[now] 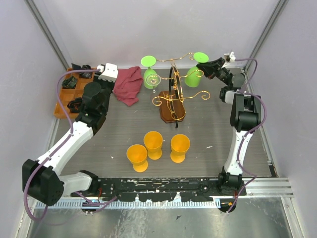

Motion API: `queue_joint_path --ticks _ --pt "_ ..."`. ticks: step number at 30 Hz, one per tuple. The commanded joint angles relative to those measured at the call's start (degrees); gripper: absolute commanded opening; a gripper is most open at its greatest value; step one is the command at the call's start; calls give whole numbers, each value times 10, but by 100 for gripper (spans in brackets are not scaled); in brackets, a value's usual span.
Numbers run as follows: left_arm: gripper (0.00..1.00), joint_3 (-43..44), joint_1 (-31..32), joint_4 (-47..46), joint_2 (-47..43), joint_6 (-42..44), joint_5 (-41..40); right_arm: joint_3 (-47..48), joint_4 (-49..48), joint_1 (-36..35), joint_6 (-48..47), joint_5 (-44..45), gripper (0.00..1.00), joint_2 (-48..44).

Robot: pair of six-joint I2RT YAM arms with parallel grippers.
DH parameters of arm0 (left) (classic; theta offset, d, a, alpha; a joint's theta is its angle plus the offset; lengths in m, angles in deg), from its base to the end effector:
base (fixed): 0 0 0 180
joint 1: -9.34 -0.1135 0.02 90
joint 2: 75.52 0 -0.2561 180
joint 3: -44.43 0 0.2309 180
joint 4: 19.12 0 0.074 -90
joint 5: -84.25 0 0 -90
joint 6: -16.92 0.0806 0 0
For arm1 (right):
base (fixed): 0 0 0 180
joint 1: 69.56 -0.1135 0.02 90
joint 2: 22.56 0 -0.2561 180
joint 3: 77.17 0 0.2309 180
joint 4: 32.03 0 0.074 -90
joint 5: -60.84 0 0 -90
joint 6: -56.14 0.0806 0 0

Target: Place the wine glass upside down on the wine glass rack

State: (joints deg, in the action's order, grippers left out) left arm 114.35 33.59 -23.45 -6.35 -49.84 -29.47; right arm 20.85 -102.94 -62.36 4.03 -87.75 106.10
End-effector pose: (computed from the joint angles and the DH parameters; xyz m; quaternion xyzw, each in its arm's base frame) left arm 0.2932 -0.0965 0.3690 0.1272 0.6658 0.1324 0.7232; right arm 0.4721 0.0097 0.2708 -0.2694 0.5089 0.4078 0.7086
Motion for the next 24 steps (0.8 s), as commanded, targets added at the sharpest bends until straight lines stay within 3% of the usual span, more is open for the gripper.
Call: queue_joint_path --ticks 1,24 --pt "45 27 -3 -26 7 -10 -7 34 -62 -12 5 -6 3 2" --pt "45 19 -8 -18 0 -9 -24 104 46 -47 -74 8 3 45"
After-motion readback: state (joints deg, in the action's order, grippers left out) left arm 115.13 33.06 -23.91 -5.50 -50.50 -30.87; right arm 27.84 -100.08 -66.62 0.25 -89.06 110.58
